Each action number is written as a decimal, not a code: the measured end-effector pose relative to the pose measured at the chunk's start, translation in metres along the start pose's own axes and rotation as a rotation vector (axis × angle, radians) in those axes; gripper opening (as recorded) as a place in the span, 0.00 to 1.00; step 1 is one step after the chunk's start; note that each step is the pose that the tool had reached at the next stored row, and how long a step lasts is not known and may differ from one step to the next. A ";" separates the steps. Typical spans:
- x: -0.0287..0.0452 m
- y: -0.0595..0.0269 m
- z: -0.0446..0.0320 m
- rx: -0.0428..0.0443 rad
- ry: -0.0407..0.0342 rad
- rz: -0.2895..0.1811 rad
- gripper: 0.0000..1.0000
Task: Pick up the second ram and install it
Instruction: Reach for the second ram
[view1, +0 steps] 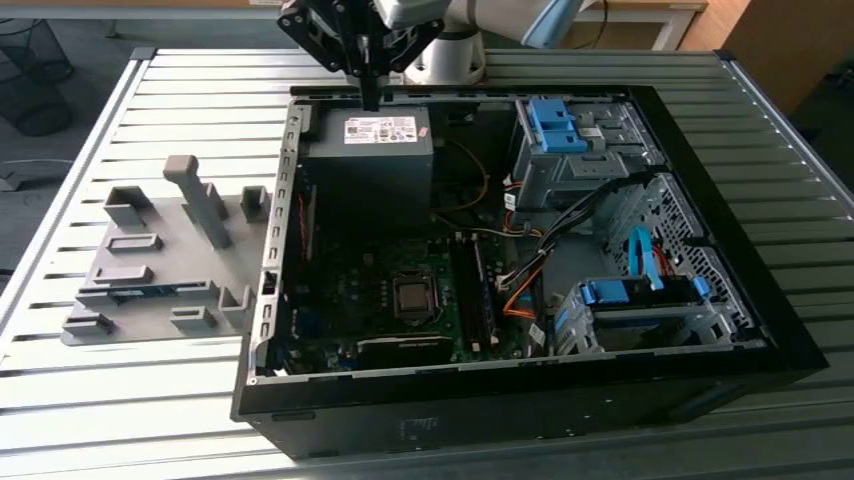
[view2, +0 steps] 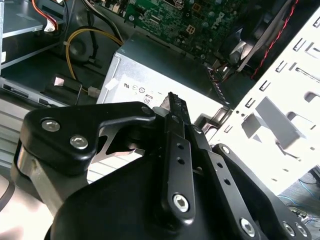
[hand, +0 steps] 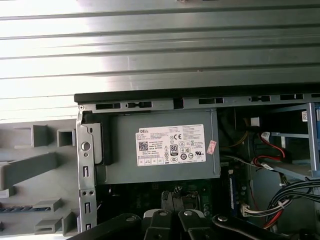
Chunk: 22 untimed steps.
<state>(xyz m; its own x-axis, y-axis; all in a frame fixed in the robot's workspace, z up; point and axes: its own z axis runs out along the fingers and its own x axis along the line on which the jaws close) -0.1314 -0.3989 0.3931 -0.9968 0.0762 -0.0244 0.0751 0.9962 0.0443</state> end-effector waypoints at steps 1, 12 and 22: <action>0.0003 0.0000 0.0000 0.0000 0.0000 0.000 0.11; 0.0037 -0.0003 0.0002 -0.0001 -0.0001 0.000 0.11; 0.0071 -0.0006 0.0003 0.0000 0.0000 0.000 0.11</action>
<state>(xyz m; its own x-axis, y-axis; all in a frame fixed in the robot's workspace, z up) -0.1385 -0.3989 0.3926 -0.9968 0.0762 -0.0245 0.0750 0.9962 0.0443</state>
